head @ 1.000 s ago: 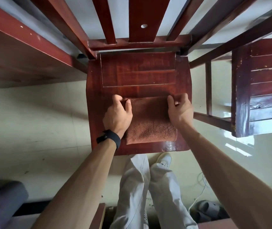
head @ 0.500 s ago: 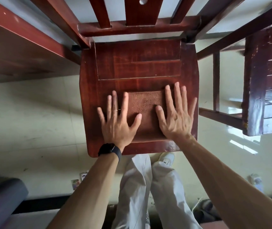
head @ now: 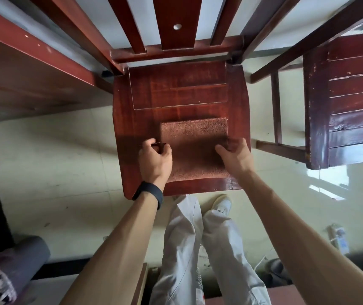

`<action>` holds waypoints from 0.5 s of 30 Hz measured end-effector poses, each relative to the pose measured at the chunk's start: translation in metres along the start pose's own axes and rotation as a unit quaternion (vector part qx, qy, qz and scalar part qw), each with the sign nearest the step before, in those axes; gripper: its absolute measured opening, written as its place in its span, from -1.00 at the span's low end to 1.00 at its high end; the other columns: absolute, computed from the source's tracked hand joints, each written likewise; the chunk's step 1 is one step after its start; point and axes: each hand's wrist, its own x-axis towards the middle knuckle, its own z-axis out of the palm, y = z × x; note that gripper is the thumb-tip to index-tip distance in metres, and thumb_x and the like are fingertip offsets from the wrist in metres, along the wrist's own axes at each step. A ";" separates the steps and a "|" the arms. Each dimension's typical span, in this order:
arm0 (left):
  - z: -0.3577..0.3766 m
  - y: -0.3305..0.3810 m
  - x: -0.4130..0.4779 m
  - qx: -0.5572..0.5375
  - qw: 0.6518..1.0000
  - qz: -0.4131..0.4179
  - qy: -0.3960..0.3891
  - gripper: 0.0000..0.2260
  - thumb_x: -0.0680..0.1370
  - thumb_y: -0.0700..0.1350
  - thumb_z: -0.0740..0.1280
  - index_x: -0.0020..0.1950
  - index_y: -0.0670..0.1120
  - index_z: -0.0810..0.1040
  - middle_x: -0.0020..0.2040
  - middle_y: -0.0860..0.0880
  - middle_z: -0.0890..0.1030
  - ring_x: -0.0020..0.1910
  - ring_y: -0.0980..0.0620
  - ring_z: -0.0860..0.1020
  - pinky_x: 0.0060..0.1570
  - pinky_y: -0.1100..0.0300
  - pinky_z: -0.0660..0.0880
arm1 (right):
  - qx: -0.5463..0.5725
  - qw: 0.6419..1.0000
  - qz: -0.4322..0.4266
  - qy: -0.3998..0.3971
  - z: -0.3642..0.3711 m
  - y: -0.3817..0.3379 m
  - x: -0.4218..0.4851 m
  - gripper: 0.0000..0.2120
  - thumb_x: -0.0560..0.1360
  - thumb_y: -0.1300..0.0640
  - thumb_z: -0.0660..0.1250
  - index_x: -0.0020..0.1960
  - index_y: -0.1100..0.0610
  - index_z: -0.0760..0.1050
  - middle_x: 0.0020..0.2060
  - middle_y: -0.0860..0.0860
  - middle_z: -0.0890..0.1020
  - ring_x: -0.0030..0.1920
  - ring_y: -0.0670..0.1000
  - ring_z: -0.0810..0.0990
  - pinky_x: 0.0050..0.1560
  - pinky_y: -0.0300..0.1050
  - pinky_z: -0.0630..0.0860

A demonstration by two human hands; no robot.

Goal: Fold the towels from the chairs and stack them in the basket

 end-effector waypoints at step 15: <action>-0.023 0.009 0.007 -0.173 0.965 -0.074 -0.182 -0.71 0.52 -0.15 0.45 0.23 -0.14 0.59 0.09 -0.04 0.67 -0.07 0.16 0.60 -0.05 0.23 0.47 | 0.202 0.966 0.028 -0.160 -0.030 0.006 0.008 -0.75 0.45 0.27 0.49 0.09 0.19 0.54 0.04 0.22 0.67 0.10 0.25 0.67 0.17 0.20 0.61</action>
